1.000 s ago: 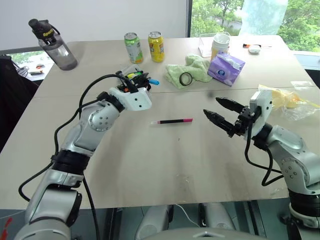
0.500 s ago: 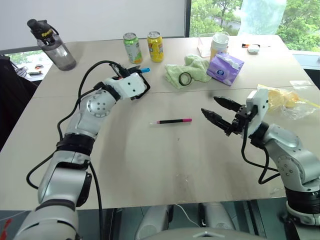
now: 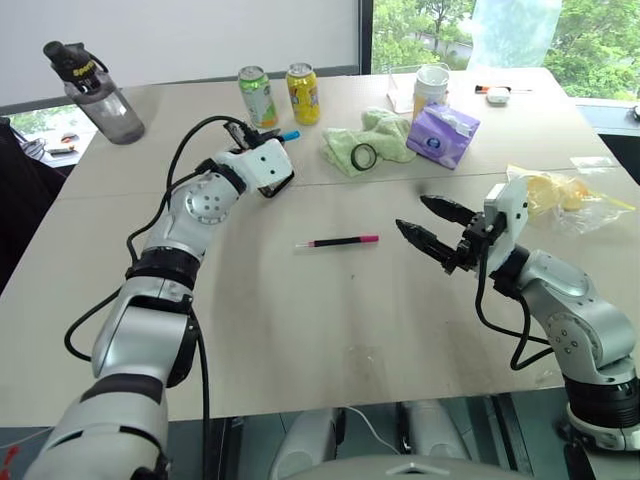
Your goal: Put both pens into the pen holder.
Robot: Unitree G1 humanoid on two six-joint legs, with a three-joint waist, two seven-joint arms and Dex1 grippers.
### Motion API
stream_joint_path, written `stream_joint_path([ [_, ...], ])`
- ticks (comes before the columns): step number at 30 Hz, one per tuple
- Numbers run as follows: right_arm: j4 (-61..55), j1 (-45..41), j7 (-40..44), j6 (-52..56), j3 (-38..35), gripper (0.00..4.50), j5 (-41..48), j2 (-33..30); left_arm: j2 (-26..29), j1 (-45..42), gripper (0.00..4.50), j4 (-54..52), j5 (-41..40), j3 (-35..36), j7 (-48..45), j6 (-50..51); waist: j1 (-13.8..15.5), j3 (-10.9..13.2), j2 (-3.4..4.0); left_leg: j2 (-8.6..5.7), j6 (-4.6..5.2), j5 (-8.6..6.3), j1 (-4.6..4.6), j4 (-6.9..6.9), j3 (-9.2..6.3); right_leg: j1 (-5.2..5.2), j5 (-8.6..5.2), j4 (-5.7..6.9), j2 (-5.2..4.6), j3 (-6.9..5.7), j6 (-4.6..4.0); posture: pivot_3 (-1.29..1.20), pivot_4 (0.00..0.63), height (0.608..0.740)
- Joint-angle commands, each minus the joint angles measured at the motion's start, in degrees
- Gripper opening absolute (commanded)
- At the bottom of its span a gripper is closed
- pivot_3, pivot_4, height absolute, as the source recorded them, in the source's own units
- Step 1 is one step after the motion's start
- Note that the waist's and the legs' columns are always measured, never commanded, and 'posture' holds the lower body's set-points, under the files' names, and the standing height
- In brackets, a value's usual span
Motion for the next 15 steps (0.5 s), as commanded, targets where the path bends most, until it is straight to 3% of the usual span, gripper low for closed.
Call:
stream_joint_path([
  [1, -2.3, -0.3, 0.0, -1.2, -1.0, 3.58, 0.4, -0.5, 0.2, -1.8, 0.93, 1.6, -0.4, 1.0, 1.3, -1.3, 0.0, 0.0, 0.0, 0.0, 0.0, 0.0, 0.0, 0.02, 0.02, -0.01, 0.01, 0.02, 0.01, 0.0, 0.01, 0.0, 0.15, 0.74],
  [2, -2.4, -0.2, -0.1, -1.2, -1.0, 3.58, 0.4, -0.4, 0.3, -2.3, 1.15, 2.2, 0.1, 0.9, 2.0, -1.3, 0.0, 0.0, 0.0, 0.0, 0.0, 0.0, 0.0, 0.05, 0.04, -0.02, 0.02, 0.05, 0.01, -0.01, 0.03, 0.0, 0.15, 0.74],
  [6, -2.8, 0.1, -0.4, -1.1, -0.9, 3.58, 0.3, -0.4, 0.2, -3.5, 3.13, 3.6, 0.8, 1.0, 4.9, -1.1, 0.0, 0.0, -0.02, 0.0, 0.0, 0.0, -0.01, 0.1, 0.05, -0.03, 0.04, 0.09, 0.01, 0.03, 0.04, 0.0, 0.15, 0.74],
  [9, -3.0, 0.3, -0.7, -1.0, -1.0, 3.58, 0.3, -0.4, 0.4, -3.8, 4.29, 4.4, 0.8, 1.6, 7.2, -0.1, 0.0, 0.0, -0.03, -0.01, 0.0, 0.0, -0.02, 0.1, 0.07, -0.03, 0.04, 0.08, 0.0, 0.06, 0.05, 0.0, 0.15, 0.74],
  [15, -3.0, 0.3, -0.8, -1.0, -0.9, 3.58, 0.3, -0.5, 0.5, -3.9, 4.4, 5.7, -0.3, 2.6, 8.9, 1.0, 0.0, 0.0, -0.04, -0.01, 0.0, 0.0, -0.02, 0.1, 0.1, -0.07, 0.04, 0.1, 0.01, 0.07, 0.05, 0.0, 0.15, 0.74],
])
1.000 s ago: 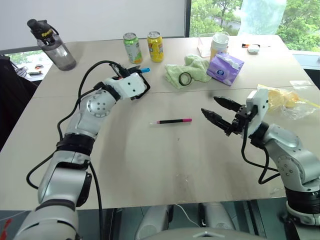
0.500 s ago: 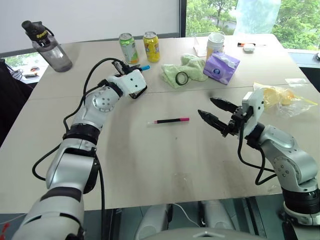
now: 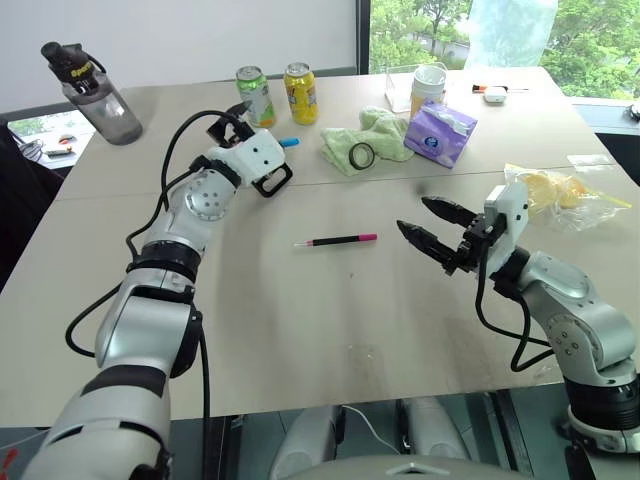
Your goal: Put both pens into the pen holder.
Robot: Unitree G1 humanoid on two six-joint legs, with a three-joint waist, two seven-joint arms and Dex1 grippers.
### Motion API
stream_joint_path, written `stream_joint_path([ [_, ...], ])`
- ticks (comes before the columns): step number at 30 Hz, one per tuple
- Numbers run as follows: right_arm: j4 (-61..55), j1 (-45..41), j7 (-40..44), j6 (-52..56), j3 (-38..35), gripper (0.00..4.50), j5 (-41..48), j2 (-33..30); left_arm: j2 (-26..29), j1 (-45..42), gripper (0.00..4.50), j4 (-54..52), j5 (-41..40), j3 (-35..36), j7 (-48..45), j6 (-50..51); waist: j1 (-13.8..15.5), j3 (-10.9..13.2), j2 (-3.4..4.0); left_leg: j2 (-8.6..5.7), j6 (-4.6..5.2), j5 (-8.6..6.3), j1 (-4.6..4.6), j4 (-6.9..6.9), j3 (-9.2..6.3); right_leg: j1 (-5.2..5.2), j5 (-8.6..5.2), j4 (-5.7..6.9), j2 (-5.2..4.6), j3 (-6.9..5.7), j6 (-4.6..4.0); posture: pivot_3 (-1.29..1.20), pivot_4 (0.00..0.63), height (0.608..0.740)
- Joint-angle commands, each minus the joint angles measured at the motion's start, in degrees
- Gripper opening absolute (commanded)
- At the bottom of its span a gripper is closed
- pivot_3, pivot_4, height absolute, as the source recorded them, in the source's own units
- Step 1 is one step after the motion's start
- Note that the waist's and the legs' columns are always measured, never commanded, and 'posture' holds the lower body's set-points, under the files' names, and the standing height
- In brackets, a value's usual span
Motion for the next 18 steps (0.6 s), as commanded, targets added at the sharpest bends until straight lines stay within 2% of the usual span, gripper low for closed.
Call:
stream_joint_path([
  [1, -2.7, -0.4, -0.1, -1.0, -0.9, 3.58, 0.3, -0.4, 0.7, -1.4, 4.4, 0.2, -1.7, 2.3, 0.9, 0.7, 0.0, 0.0, -0.02, 0.0, 0.0, 0.0, 0.0, 0.0, 0.01, 0.0, 0.0, 0.0, 0.0, 0.0, 0.0, 0.0, 0.15, 0.74],
  [11, -2.3, -0.7, 0.1, -1.4, -0.5, 3.58, -0.2, -0.5, -0.4, -2.1, 4.4, 1.1, -4.1, 3.3, -1.0, 0.9, 0.0, 0.0, -0.08, 0.0, 0.0, 0.0, 0.0, 0.0, 0.02, 0.0, 0.0, 0.0, 0.0, 0.01, 0.0, 0.0, 0.15, 0.74],
  [18, -3.1, 0.3, -0.1, -1.5, -0.4, 3.58, -0.6, -0.4, -4.1, 0.6, 4.4, -4.6, -12.4, 5.8, -11.4, -0.7, 0.0, -0.1, -0.11, 0.0, 0.0, 0.0, -0.02, 0.04, 0.0, 0.0, 0.0, 0.0, -0.01, 0.0, 0.0, 0.0, 0.15, 0.74],
])
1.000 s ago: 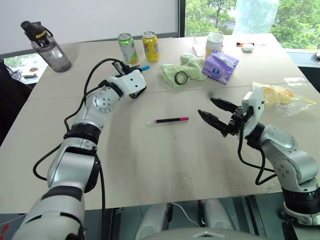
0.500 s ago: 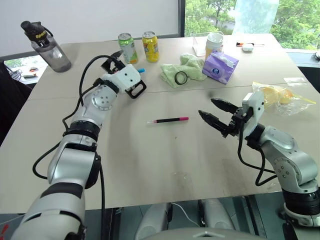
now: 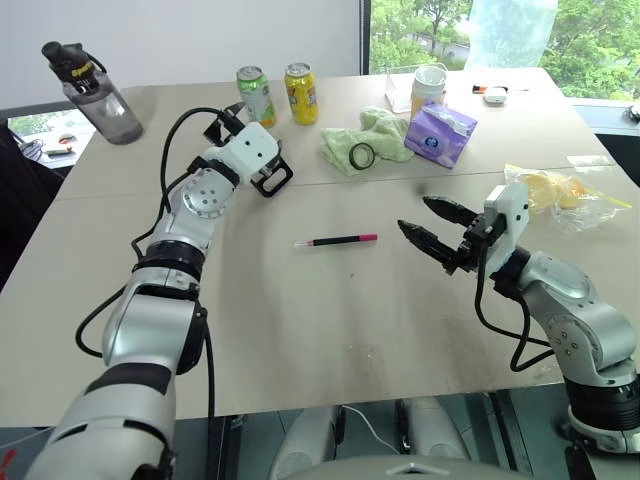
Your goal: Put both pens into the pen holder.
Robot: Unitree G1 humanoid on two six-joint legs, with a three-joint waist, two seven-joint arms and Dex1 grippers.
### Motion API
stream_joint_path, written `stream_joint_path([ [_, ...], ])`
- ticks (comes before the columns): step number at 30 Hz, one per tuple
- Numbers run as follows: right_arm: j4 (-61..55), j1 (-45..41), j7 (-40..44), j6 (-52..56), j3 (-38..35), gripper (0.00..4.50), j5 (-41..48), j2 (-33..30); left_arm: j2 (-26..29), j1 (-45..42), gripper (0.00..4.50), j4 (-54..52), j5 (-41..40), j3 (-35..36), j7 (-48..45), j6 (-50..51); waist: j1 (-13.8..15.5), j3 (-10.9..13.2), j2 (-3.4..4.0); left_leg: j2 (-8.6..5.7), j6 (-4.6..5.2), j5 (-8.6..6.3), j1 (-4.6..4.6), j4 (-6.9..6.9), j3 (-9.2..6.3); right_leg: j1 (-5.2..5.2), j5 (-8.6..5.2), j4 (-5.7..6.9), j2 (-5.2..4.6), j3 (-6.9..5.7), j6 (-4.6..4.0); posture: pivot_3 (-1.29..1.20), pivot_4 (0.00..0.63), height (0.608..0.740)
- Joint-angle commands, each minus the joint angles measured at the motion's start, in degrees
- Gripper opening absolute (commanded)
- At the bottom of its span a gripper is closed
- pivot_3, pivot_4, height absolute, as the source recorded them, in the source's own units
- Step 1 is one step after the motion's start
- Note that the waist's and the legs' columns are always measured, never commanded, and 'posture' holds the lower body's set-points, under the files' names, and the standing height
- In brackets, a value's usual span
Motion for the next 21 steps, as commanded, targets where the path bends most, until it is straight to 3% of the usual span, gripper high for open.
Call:
stream_joint_path([
  [1, -3.2, 0.4, 0.0, -1.2, -0.4, 3.58, 0.2, -0.4, -1.5, 1.6, 4.4, -7.0, -5.7, 2.2, -6.3, -0.8, 0.0, 0.0, 0.0, 0.0, 0.0, 0.0, 0.0, 0.0, 0.0, 0.0, 0.0, 0.0, -0.01, 0.01, 0.0, 0.0, 0.15, 0.74],
  [7, -3.6, 0.8, -0.1, -1.1, -0.9, 3.58, 0.2, -0.9, -3.0, 10.8, 4.4, -24.8, -17.7, 3.0, -23.8, 14.1, -0.4, 0.0, 0.0, 0.02, 0.0, 0.0, -0.01, 0.01, 0.02, -0.02, 0.0, 0.04, 0.0, 0.11, 0.0, 0.0, 0.15, 0.74],
  [12, -3.2, 0.6, 0.2, -1.2, -1.1, 3.58, 0.4, -1.5, 3.1, 23.5, 4.4, -45.4, -25.6, -3.0, -42.7, 36.7, -1.2, 0.0, 0.02, 0.05, 0.0, 0.0, 0.0, 0.02, 0.01, -0.01, 0.0, 0.06, 0.01, 0.14, -0.01, 0.0, 0.15, 0.74],
  [16, -2.4, 0.0, 1.1, -1.2, -0.5, 3.58, 0.5, -1.9, 3.8, 23.9, 4.4, -47.0, -24.3, -5.7, -45.1, 46.2, -0.7, 0.0, 0.02, 0.04, -0.01, 0.0, 0.02, 0.12, -0.07, 0.01, 0.02, 0.15, 0.05, 0.07, -0.04, 0.0, 0.15, 0.74],
  [21, -2.5, 0.8, 2.9, -0.7, 0.5, 3.58, -0.2, -3.7, 1.7, 21.3, 4.4, -45.8, -21.8, -8.2, -45.6, 49.9, 0.2, 0.0, 0.01, 0.03, 0.0, 0.0, 0.02, 0.42, -0.06, 0.09, 0.02, 0.3, 0.07, 0.06, -0.04, 0.0, 0.15, 0.74],
])
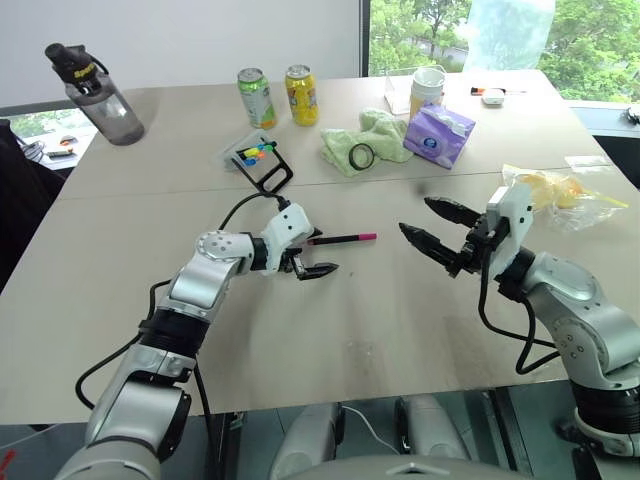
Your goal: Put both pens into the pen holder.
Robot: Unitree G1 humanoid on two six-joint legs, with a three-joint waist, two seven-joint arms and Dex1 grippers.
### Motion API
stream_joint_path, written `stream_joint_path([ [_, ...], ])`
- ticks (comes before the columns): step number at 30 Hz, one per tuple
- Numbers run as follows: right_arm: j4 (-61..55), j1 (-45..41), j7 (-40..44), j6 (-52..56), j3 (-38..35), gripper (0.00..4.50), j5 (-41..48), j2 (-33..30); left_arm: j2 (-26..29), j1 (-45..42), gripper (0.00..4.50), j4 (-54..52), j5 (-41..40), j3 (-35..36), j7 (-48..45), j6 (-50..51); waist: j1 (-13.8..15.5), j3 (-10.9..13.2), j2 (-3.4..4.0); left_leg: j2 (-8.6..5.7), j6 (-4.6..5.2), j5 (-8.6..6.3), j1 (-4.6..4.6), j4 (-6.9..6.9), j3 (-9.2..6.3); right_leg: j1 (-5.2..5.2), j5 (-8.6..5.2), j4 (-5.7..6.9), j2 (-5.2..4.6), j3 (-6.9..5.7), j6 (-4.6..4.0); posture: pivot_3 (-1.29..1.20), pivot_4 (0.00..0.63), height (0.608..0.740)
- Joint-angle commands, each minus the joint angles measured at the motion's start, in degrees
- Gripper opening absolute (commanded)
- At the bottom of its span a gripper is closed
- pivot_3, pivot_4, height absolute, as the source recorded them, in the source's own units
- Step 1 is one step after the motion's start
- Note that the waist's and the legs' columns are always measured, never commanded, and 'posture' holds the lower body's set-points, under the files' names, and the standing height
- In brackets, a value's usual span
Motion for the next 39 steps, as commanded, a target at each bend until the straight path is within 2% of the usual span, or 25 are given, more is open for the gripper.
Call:
stream_joint_path([
  [1, -1.2, 0.5, 1.1, -0.4, 0.0, 3.58, -0.1, -1.2, -1.3, -2.6, 4.4, 0.1, 2.0, -1.1, 0.0, 0.3, 0.1, 0.0, 0.0, 0.0, 0.0, 0.0, 0.0, 0.02, 0.01, 0.01, 0.0, 0.0, 0.0, 0.0, 0.0, 0.0, 0.15, 0.74],
  [7, -2.4, 4.0, 1.4, 0.1, 2.0, 3.58, -2.9, -4.5, -2.6, -5.0, 4.4, 4.1, 4.1, -1.5, -0.4, -1.5, -0.2, 0.0, -0.01, -0.01, 0.0, 0.0, 0.0, 0.02, 0.04, 0.0, 0.0, 0.02, -0.01, 0.03, 0.0, 0.0, 0.15, 0.74],
  [14, -2.9, 5.3, 1.4, 0.3, 2.2, 3.58, -2.9, -4.5, -2.0, -4.9, 4.4, 6.0, 5.0, -1.5, -1.7, -1.2, -0.2, 0.0, -0.03, 0.0, 0.0, 0.0, 0.02, 0.06, 0.09, -0.03, 0.0, 0.12, -0.01, 0.09, 0.0, 0.0, 0.15, 0.74],
  [19, -2.4, 5.3, 1.8, 0.4, 2.4, 3.58, -3.7, -5.0, -1.7, -5.1, 4.4, 3.3, 1.5, 1.5, -3.0, 1.4, -0.2, 0.0, -0.03, 0.0, 0.0, 0.0, 0.03, 0.06, 0.09, -0.04, 0.0, 0.15, -0.01, 0.09, 0.0, 0.0, 0.15, 0.74],
  [27, 0.7, 2.6, 3.4, -0.6, 3.5, 3.58, -5.4, -5.2, 2.0, 0.4, 4.4, -3.6, -0.9, 4.4, -4.6, 4.4, -0.2, 0.0, -0.03, 0.0, 0.0, 0.0, 0.02, 0.06, 0.1, -0.05, 0.0, 0.14, -0.02, 0.12, 0.0, 0.0, 0.15, 0.74],
  [30, 2.0, 1.6, 4.1, -1.0, 4.2, 3.58, -5.9, -4.7, 3.3, 2.3, 4.4, -3.6, 1.3, 3.0, -4.1, 4.2, 0.0, 0.0, -0.03, 0.01, 0.0, -0.01, 0.03, 0.06, 0.06, -0.05, 0.0, 0.14, -0.02, 0.07, 0.0, 0.0, 0.15, 0.74],
  [33, 2.4, 1.1, 4.7, -1.3, 5.0, 3.58, -6.1, -4.3, 1.5, 3.1, 4.4, -0.7, -0.1, 4.3, -2.9, 5.2, 0.0, 0.0, -0.02, 0.01, 0.0, -0.01, 0.03, 0.06, 0.07, -0.03, 0.0, 0.12, -0.03, 0.07, 0.0, 0.0, 0.15, 0.74],
  [36, 2.4, 0.5, 5.3, -1.3, 5.4, 3.58, -6.3, -4.5, 1.8, 3.5, 3.65, 4.7, 2.5, 3.3, -1.9, 2.6, 0.1, -0.1, -0.05, 0.0, 0.0, -0.01, 0.06, 0.09, 0.06, 0.01, 0.0, 0.13, -0.03, 0.05, 0.0, 0.0, 0.15, 0.74],
  [39, 2.4, 0.1, 5.7, -1.1, 4.6, 3.58, -6.2, -5.2, 1.3, 3.7, 2.28, 6.6, 1.7, 3.7, -2.2, 2.0, -0.1, -0.2, -0.09, 0.0, 0.0, -0.01, 0.15, 0.07, 0.08, 0.06, 0.0, 0.14, -0.03, 0.09, 0.0, 0.0, 0.15, 0.74],
])
